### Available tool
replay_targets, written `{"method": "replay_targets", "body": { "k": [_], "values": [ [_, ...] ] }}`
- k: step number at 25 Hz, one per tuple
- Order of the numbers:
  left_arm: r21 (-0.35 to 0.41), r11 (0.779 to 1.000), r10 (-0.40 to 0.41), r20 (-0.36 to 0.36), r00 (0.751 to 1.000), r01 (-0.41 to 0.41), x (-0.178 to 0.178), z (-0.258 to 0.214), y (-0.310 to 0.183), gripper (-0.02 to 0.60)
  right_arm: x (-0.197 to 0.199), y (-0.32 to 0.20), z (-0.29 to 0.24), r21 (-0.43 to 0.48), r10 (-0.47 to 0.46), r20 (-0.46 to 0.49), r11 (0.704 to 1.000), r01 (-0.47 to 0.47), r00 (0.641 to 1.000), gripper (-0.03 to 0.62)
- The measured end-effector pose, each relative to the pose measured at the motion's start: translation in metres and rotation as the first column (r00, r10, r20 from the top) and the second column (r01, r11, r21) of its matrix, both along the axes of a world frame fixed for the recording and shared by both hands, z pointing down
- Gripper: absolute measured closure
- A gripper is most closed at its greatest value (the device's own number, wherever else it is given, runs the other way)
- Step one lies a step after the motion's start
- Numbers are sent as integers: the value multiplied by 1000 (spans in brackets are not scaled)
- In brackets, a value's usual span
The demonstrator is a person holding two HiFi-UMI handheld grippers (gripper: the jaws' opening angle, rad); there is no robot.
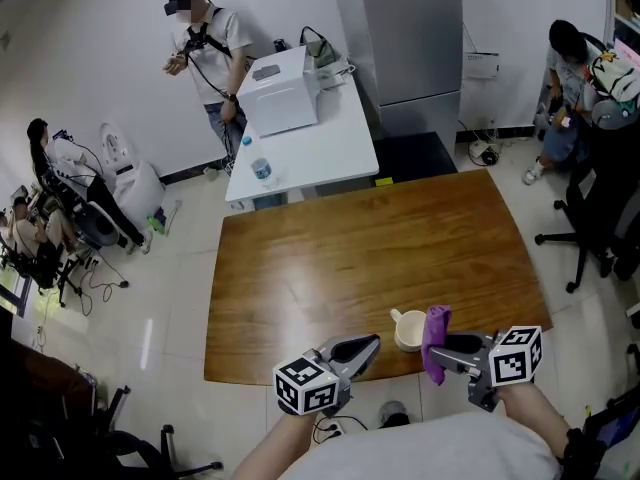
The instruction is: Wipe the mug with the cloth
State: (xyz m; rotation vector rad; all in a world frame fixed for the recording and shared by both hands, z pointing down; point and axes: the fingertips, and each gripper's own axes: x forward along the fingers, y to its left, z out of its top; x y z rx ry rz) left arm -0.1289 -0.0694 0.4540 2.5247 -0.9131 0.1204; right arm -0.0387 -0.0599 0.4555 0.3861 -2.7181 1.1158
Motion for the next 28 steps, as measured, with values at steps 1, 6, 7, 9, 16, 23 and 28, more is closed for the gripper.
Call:
{"method": "replay_targets", "body": {
  "k": [1,6,7,9,16,23,28],
  "values": [
    [-3,1000,12,-1,1000,-12,0,2,-6,580,-1,-5,1,-4,7,-4,1000,-7,1000,465],
    [-21,998,57,12,998,-57,12,13,-21,580,8,-23,5,-26,32,-22,999,-32,999,465],
    [-28,998,60,17,998,-59,14,16,-22,580,11,-25,6,-34,33,-22,999,-34,999,465],
    [-39,998,55,31,998,-54,17,21,-26,580,15,-29,10,-51,31,-17,998,-32,999,465],
    [-76,997,5,151,988,7,7,55,-42,580,22,-35,14,-65,-17,-9,998,17,1000,465],
    [-118,991,89,218,972,-64,10,104,-69,491,32,-38,27,-96,-10,-20,995,9,1000,465],
    [-165,977,171,213,962,-137,17,129,-80,466,34,-38,29,-101,-8,-22,995,6,1000,465]
  ]
}}
